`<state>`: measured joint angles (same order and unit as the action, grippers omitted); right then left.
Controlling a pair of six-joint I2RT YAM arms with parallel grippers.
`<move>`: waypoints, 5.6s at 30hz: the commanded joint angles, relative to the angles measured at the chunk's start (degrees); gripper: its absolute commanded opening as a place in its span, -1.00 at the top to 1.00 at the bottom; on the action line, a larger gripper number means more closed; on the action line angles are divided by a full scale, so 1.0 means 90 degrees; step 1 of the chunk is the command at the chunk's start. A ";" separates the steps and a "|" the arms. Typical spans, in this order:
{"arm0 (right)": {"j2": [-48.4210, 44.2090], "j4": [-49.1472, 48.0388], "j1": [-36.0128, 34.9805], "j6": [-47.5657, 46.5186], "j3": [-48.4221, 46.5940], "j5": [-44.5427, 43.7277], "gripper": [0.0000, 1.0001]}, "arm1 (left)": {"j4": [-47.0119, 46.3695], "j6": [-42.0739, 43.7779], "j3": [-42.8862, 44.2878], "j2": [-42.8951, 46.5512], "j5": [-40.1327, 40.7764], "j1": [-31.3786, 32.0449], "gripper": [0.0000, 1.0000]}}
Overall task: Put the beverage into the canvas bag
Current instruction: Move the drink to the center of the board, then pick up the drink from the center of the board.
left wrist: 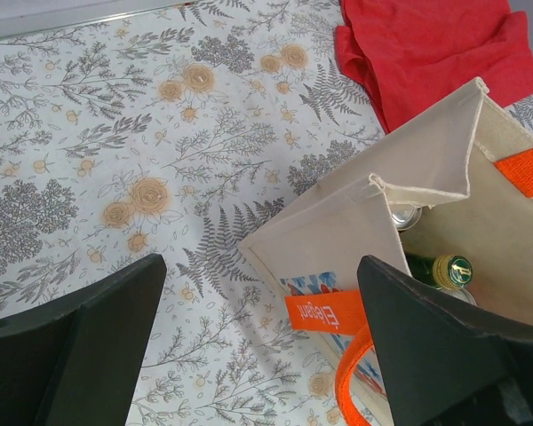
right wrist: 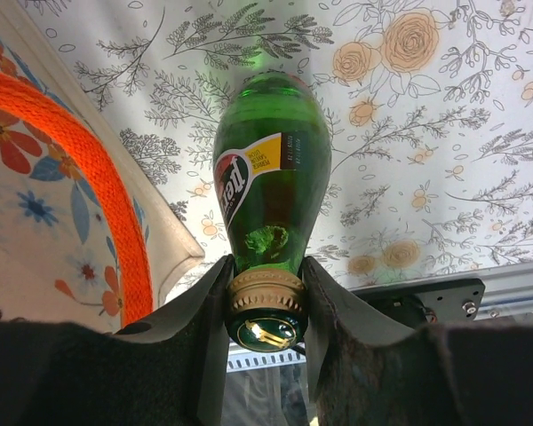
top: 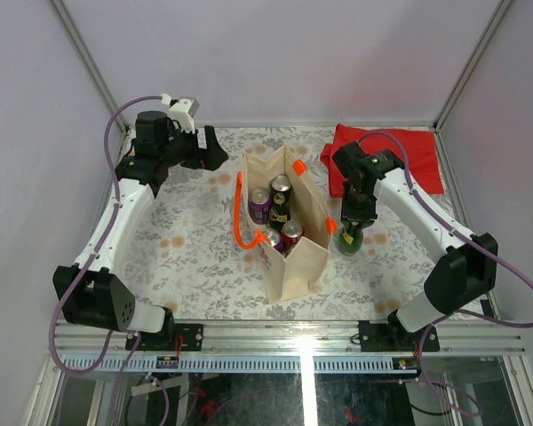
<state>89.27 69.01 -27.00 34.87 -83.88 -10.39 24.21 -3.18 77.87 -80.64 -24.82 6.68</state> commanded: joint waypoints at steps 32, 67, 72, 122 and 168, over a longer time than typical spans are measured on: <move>0.0324 0.0182 -0.0038 -0.0252 0.0002 -0.0174 -0.10 | 0.0004 -0.0042 -0.0165 0.0250 0.0075 -0.0019 -0.78; 0.0181 0.0585 0.0050 -0.0483 -0.0860 -0.0020 1.00 | 0.0006 -0.0029 -0.0215 0.0302 0.0043 -0.0019 -0.78; 0.0200 0.0336 0.0058 -0.0492 -0.0496 0.0174 1.00 | 0.0006 -0.0037 -0.0214 0.0295 0.0040 -0.0019 -0.78; 0.0344 0.0112 0.0109 -0.0478 -0.0013 0.0070 0.00 | -0.0004 -0.0046 -0.0297 0.0405 0.0067 -0.0014 -0.79; 0.0640 0.1158 0.0387 -0.0892 -0.2576 0.0041 1.00 | -0.0028 -0.0045 -0.0332 0.0438 0.0063 -0.0023 -0.79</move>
<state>96.07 76.40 -23.88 28.56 -100.22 -8.14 24.29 -3.18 75.33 -78.13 -24.80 6.68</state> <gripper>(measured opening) 0.386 0.895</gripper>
